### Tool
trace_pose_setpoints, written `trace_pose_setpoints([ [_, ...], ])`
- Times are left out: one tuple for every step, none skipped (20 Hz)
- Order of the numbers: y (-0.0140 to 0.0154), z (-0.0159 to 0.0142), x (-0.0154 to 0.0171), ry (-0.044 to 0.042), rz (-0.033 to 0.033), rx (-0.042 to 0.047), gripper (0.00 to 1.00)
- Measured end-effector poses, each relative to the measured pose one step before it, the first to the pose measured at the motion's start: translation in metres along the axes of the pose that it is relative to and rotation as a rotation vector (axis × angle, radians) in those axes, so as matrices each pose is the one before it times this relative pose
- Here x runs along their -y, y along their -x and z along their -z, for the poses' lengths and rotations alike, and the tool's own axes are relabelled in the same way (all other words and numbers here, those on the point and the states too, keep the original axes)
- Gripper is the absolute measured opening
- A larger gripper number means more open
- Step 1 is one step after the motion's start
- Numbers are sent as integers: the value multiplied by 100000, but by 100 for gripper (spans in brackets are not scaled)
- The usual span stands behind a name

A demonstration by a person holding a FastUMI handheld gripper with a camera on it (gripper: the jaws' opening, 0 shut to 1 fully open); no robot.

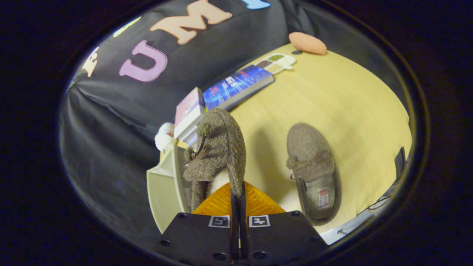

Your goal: Open the storage box then place both shoes into the box .Put the left shoe in first, then the right shoe, with the right side of both shoes facing outward in a uniform manner.

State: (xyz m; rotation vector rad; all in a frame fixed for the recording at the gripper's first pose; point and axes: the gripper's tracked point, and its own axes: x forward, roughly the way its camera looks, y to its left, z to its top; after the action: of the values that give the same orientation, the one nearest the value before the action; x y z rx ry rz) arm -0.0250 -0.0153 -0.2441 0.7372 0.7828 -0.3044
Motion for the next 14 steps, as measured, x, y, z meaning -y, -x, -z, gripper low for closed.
trace_pose_setpoints([
  [743,-867,-1215,2236,-1249,1990,5],
  [647,-545,-1461,1962,-1432,1216,5],
  [459,-192,-1673,1881,-2298,605,5],
  [311,90,-1995,2060,-3332,-158,5],
  [83,365,-1920,1592,-3689,-697,5],
  [-247,730,-1954,1225,-3437,-1536,5],
  [-610,1109,-1774,1258,-2989,-2268,5],
  [-524,1384,-1392,1652,-2243,-2920,5],
  [-1046,1545,-895,1643,-1042,-3605,5],
  [-1007,1766,-502,1537,224,-3744,5],
  [-1045,1560,-205,2244,660,-3397,5],
  [-762,1210,-134,2152,608,-2529,5],
  [-775,1129,-117,1617,683,-2671,5],
  [-771,1254,-50,1107,687,-2458,5],
])
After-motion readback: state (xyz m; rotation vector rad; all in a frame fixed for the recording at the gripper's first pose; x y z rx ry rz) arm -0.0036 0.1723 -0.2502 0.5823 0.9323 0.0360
